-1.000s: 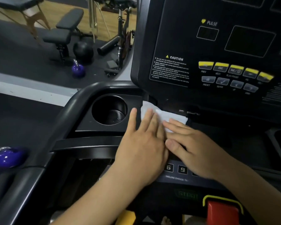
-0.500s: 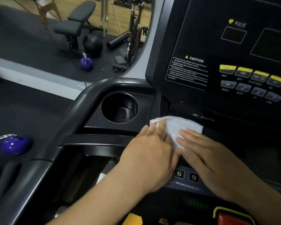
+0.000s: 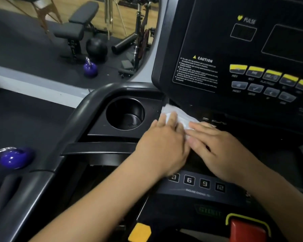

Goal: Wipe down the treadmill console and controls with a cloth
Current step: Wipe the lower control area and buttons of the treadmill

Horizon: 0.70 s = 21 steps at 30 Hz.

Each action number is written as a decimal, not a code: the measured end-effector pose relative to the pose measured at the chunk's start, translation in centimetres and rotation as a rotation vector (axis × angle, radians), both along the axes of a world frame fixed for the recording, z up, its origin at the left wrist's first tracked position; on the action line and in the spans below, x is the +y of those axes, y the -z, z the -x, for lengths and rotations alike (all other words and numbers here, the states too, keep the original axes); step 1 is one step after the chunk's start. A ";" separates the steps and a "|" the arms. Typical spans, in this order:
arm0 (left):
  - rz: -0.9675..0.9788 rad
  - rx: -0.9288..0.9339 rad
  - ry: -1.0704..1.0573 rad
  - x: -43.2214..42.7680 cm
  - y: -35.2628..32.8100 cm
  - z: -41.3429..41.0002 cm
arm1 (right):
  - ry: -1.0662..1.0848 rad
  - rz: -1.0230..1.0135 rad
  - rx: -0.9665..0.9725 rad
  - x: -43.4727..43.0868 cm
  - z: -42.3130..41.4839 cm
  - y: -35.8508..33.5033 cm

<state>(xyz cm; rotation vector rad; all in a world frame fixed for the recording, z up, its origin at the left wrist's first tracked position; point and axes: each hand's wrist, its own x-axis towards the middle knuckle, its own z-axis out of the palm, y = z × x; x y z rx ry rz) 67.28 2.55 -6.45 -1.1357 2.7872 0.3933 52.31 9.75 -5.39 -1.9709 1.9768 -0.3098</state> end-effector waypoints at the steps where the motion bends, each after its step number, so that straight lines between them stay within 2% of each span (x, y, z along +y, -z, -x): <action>1: -0.008 0.028 -0.019 -0.7 0.0 0.3 | 0.004 0.014 0.012 -0.4 0.0 0.0; 4: -0.039 0.037 -0.032 0.3 -1.0 -0.5 | -0.042 -0.029 0.049 1.4 -0.3 -0.3; 7: -0.029 0.064 0.004 3.8 -1.9 -2.7 | -0.078 -0.056 0.001 3.3 -0.2 -0.2; 9: 0.018 0.074 0.013 3.1 -1.5 -2.5 | -0.102 -0.034 -0.052 2.3 0.6 0.0; 13: -0.053 0.156 0.009 -0.8 -0.1 -1.0 | -0.137 0.059 -0.076 -0.1 2.6 1.1; 18: -0.066 0.303 0.054 1.4 -0.8 -3.7 | -0.264 -0.026 -0.031 4.0 3.6 1.4; 21: -0.035 0.316 -0.021 2.2 -1.0 -3.4 | -0.285 -0.041 -0.068 3.7 4.0 0.9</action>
